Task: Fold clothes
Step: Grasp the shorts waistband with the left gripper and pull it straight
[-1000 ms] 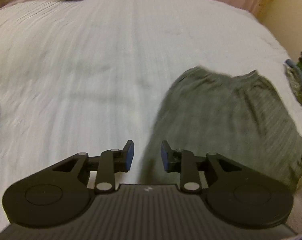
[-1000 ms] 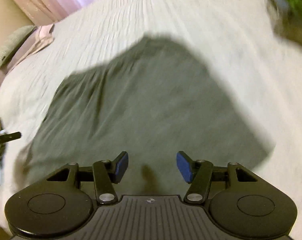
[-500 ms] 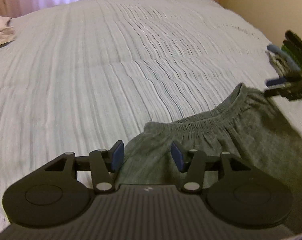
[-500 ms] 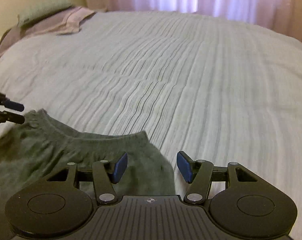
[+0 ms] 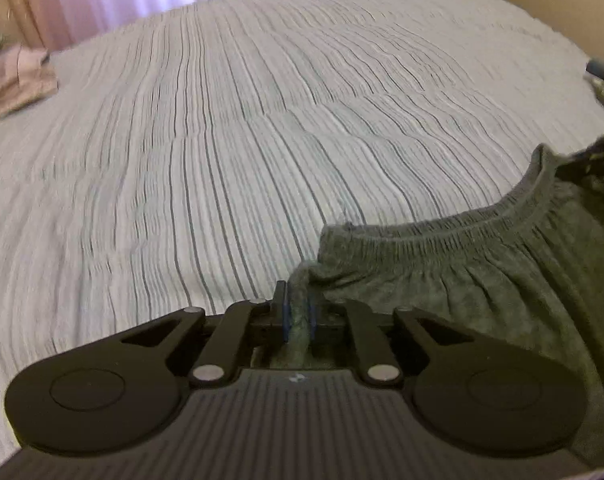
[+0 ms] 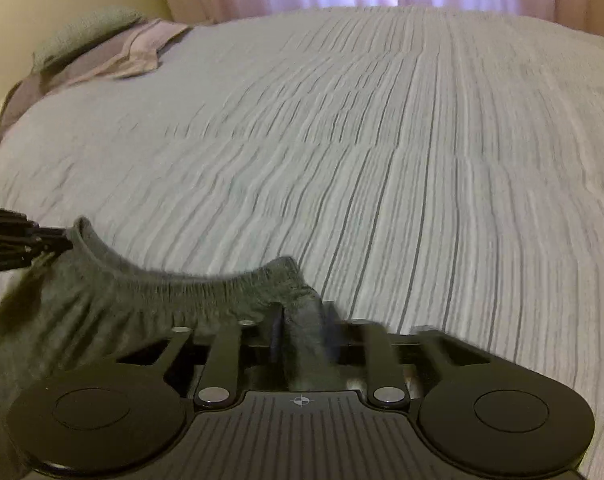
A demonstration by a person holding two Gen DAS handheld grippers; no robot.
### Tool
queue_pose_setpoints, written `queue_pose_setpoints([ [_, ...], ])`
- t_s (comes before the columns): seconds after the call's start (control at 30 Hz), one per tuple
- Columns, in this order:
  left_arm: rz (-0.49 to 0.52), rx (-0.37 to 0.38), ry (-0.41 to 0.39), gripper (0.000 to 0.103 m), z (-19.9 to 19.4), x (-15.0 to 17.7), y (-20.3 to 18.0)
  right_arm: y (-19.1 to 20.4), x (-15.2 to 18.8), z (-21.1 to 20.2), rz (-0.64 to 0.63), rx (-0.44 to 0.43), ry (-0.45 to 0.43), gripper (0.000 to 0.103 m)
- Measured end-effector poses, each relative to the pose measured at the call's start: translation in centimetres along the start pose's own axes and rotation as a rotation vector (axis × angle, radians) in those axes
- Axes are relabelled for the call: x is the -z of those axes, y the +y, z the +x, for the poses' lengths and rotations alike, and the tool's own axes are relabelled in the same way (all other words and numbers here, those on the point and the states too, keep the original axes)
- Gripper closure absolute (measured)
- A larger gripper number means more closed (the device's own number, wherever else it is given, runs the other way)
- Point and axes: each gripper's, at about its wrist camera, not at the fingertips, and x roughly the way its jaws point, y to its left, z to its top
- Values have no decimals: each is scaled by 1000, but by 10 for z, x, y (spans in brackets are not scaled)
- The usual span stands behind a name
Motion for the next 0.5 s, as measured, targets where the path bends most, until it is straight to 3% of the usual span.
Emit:
queue_pose_setpoints([
  [0.1, -84, 47, -31, 86, -12, -6, 12, -4, -6, -15, -18, -15, -52, 36],
  [0.2, -71, 17, -36, 76, -13, -11, 15, -2, -9, -4, -51, 98, -23, 36],
  [0.23, -67, -3, -32, 74, -11, -11, 15, -1, -10, 0, -49, 183, -10, 36],
  [0.3, -103, -56, -37, 69, -15, -11, 19, 0, -11, -9, -10, 223, -53, 36],
  [0.4, -201, -127, -79, 70, -30, -9, 23, 21, 4, -34, -35, 181, -70, 36],
  [0.5, -272, -114, -74, 70, -51, 6, 24, 43, 30, -59, -68, 147, -55, 36],
])
